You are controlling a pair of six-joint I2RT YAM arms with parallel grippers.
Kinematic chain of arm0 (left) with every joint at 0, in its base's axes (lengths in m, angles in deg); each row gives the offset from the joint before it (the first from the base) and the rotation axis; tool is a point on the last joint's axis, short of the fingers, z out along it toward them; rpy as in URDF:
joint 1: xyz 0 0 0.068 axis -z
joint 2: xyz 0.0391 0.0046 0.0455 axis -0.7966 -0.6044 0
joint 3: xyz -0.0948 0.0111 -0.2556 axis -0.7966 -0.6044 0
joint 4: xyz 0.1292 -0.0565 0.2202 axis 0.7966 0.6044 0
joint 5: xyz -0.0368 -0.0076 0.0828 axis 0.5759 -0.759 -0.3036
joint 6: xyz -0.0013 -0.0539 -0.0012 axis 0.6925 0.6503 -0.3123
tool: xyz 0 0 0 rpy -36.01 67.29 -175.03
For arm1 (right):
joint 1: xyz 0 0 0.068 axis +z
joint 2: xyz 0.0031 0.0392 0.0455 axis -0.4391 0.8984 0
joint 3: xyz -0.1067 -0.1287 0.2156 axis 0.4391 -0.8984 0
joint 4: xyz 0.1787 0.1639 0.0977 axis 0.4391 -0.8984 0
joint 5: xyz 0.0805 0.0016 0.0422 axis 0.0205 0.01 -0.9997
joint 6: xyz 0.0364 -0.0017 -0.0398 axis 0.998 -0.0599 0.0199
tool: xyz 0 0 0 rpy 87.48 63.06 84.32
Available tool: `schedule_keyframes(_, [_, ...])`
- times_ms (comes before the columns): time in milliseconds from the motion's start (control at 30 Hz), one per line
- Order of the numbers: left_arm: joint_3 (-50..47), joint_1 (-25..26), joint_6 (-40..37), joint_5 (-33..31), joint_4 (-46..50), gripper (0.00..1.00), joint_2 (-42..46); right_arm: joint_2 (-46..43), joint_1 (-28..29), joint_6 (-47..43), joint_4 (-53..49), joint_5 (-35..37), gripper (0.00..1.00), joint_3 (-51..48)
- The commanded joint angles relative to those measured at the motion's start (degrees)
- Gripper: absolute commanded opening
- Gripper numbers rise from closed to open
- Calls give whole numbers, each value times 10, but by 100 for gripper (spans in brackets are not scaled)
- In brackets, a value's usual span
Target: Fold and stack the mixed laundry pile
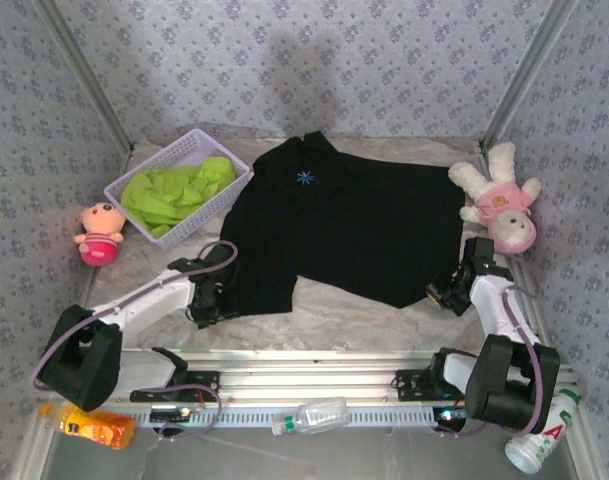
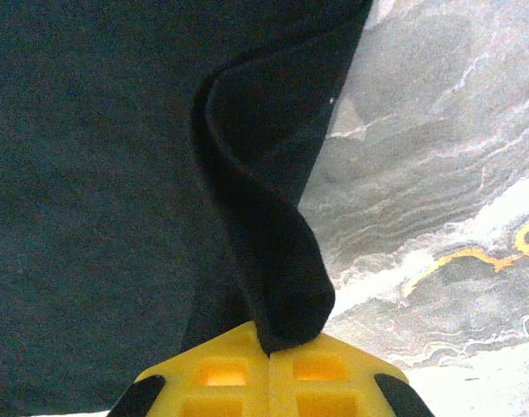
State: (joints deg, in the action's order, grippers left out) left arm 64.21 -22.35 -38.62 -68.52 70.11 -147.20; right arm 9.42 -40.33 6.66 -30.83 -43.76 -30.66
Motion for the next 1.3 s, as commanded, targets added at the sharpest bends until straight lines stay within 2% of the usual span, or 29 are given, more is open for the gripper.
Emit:
schedule_keyframes(0, [-4, 4, 27, -1, -51, 41, -8, -9, -1, -12, -8, -11, 0, -10])
schedule_keyframes(167, [-4, 4, 18, -5, -85, 28, -45, -19, -1, -14, -16, -10, 0, -17])
schedule_keyframes(267, [-5, 5, 11, -12, -91, 18, -62, -28, -1, -15, -23, -10, 0, -23])
schedule_keyframes(367, [-7, 4, 5, -14, -91, 1, -66, -37, 0, -15, -29, -8, 0, -29])
schedule_keyframes(400, [-6, 4, 2, -13, -85, 0, -63, -41, -1, -14, -32, -9, 0, -31])
schedule_keyframes(500, [-5, 5, -10, -17, -63, 0, -39, -57, 4, 0, -43, -9, 0, -41])
schedule_keyframes(633, [11, 6, -23, -38, 2, 0, 20, -95, 28, 71, -72, 18, 0, -50])
schedule_keyframes(733, [62, 6, -35, -65, 42, 0, 55, -135, 35, 105, -91, 21, 0, -44])
schedule_keyframes(833, [138, 2, -57, -92, 47, 0, 54, -165, 35, 123, -118, 17, 0, -20])
schedule_keyframes(1067, [332, -14, -121, -118, 22, 0, -89, -133, 24, 120, -116, 18, 0, 50])
schedule_keyframes(1267, [492, -21, -162, -115, 9, 0, -228, -101, 3, 125, -103, 36, 0, 85])
